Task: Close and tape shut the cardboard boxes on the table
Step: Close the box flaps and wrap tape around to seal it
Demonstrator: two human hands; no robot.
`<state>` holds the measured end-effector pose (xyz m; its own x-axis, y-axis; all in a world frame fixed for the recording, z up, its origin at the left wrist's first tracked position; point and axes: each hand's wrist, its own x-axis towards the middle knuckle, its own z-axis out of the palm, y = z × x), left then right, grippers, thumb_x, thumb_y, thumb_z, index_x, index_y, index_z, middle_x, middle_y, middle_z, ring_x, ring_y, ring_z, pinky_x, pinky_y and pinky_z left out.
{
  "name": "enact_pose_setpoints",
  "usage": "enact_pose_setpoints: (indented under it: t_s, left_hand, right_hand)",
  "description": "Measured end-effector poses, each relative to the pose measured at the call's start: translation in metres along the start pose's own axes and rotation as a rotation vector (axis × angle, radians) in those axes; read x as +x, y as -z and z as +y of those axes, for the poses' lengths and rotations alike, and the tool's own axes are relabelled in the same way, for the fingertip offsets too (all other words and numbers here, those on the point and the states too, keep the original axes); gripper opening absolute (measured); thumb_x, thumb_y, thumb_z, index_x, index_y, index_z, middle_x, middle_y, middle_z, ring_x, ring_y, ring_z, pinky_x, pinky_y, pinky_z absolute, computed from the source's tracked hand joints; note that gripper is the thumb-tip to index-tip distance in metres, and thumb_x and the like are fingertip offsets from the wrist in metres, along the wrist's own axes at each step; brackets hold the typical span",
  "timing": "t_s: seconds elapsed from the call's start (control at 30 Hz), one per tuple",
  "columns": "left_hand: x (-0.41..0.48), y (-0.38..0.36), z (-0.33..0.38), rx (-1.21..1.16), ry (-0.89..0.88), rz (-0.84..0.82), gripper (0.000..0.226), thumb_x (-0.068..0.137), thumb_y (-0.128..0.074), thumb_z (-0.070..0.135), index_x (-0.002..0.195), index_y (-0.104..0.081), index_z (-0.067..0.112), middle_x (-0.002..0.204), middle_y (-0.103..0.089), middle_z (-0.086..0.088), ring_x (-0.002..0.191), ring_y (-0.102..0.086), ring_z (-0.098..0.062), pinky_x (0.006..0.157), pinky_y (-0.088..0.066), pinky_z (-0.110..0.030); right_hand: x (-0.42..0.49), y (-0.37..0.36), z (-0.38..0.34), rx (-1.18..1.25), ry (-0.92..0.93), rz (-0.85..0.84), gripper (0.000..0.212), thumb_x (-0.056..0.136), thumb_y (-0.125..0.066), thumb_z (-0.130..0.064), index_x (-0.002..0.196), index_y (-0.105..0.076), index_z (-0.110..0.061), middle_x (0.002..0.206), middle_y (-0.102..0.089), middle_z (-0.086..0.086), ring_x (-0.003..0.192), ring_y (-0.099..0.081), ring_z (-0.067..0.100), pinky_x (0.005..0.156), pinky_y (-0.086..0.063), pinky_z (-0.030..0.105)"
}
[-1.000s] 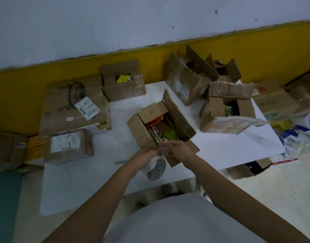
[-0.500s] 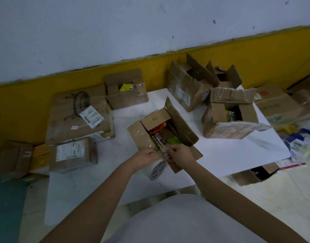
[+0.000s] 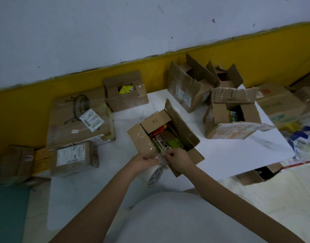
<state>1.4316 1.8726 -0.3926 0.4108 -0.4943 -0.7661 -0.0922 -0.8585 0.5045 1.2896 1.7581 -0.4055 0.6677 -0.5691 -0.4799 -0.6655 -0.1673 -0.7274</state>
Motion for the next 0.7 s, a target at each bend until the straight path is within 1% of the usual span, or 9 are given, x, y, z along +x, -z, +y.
enact_pose_setpoints:
  t_s: [0.07, 0.17, 0.23, 0.3, 0.4, 0.47, 0.6, 0.63, 0.7]
  left_hand:
    - [-0.002, 0.003, 0.000, -0.076, 0.002, -0.042, 0.057, 0.059, -0.079, 0.064, 0.100, -0.070, 0.025, 0.097, -0.072, 0.002, 0.090, -0.067, -0.016, 0.079, -0.057, -0.031]
    - [-0.003, 0.008, -0.008, -0.219, 0.027, -0.061, 0.022, 0.084, -0.072, 0.037, 0.093, -0.065, 0.018, 0.086, -0.066, -0.003, 0.076, -0.061, -0.016, 0.064, -0.048, -0.026]
    - [-0.005, 0.011, -0.016, -0.369, 0.031, -0.098, 0.016, 0.091, -0.067, 0.030, 0.092, -0.063, 0.015, 0.076, -0.059, -0.004, 0.062, -0.052, -0.014, 0.053, -0.044, -0.023]
    - [-0.002, 0.012, -0.023, -0.392, 0.025, -0.097, 0.014, 0.092, -0.067, 0.029, 0.092, -0.062, 0.016, 0.073, -0.054, -0.004, 0.058, -0.047, -0.013, 0.046, -0.039, -0.020]
    - [-0.003, 0.010, -0.019, -0.290, -0.008, -0.051, 0.020, 0.086, -0.072, 0.034, 0.094, -0.062, 0.019, 0.086, -0.063, -0.005, 0.067, -0.055, -0.015, 0.055, -0.044, -0.022]
    - [-0.005, 0.005, -0.011, -0.158, -0.039, 0.000, 0.027, 0.085, -0.071, 0.039, 0.101, -0.062, 0.019, 0.097, -0.064, -0.002, 0.081, -0.059, -0.015, 0.064, -0.044, -0.024]
    - [-0.007, -0.004, -0.001, -0.009, -0.109, 0.070, 0.031, 0.085, -0.067, 0.043, 0.105, -0.060, 0.019, 0.100, -0.060, 0.002, 0.092, -0.057, -0.012, 0.077, -0.046, -0.028]
    - [-0.007, -0.005, -0.001, -0.016, -0.110, 0.067, 0.031, 0.085, -0.067, 0.042, 0.104, -0.059, 0.020, 0.102, -0.061, 0.000, 0.093, -0.057, -0.014, 0.079, -0.046, -0.029]
    - [-0.008, -0.005, -0.002, -0.076, -0.084, 0.040, 0.024, 0.087, -0.066, 0.039, 0.100, -0.058, 0.021, 0.100, -0.061, -0.002, 0.087, -0.057, -0.015, 0.072, -0.045, -0.028]
  right_hand:
    - [0.002, -0.001, 0.001, 0.003, -0.011, 0.032, 0.020, 0.097, -0.059, -0.021, 0.094, -0.073, -0.008, 0.088, -0.070, 0.006, 0.079, -0.064, 0.014, 0.072, -0.051, 0.022]
    - [0.004, 0.004, 0.003, 0.150, -0.075, 0.096, 0.010, 0.093, -0.063, -0.011, 0.094, -0.073, -0.014, 0.086, -0.071, 0.003, 0.078, -0.068, 0.014, 0.077, -0.059, 0.029]
    - [0.002, 0.007, 0.001, 0.209, -0.097, 0.086, 0.009, 0.092, -0.064, -0.008, 0.090, -0.072, -0.012, 0.084, -0.071, 0.004, 0.076, -0.069, 0.014, 0.075, -0.061, 0.029]
    - [0.002, 0.006, -0.001, 0.197, -0.099, 0.078, 0.008, 0.092, -0.065, -0.010, 0.088, -0.071, -0.014, 0.084, -0.072, 0.003, 0.079, -0.070, 0.017, 0.076, -0.060, 0.030]
    - [0.000, 0.001, -0.002, 0.182, -0.068, 0.112, 0.008, 0.092, -0.064, -0.012, 0.089, -0.070, -0.017, 0.084, -0.071, 0.000, 0.079, -0.068, 0.013, 0.079, -0.059, 0.029]
    - [-0.002, 0.000, -0.002, 0.164, -0.036, 0.161, 0.009, 0.094, -0.062, -0.013, 0.091, -0.068, -0.019, 0.086, -0.069, -0.004, 0.079, -0.065, 0.007, 0.071, -0.054, 0.020]
    - [-0.006, 0.003, -0.002, 0.149, -0.017, 0.224, 0.009, 0.094, -0.062, -0.014, 0.091, -0.066, -0.022, 0.089, -0.067, -0.008, 0.081, -0.061, 0.002, 0.063, -0.043, 0.011]
    - [-0.006, 0.003, -0.001, 0.139, -0.022, 0.238, 0.010, 0.094, -0.062, -0.014, 0.090, -0.065, -0.022, 0.089, -0.066, -0.007, 0.080, -0.061, 0.002, 0.062, -0.042, 0.011]
    - [-0.005, 0.001, -0.001, 0.095, -0.026, 0.254, 0.011, 0.094, -0.061, -0.014, 0.089, -0.064, -0.023, 0.087, -0.066, -0.007, 0.079, -0.060, 0.004, 0.062, -0.043, 0.011]
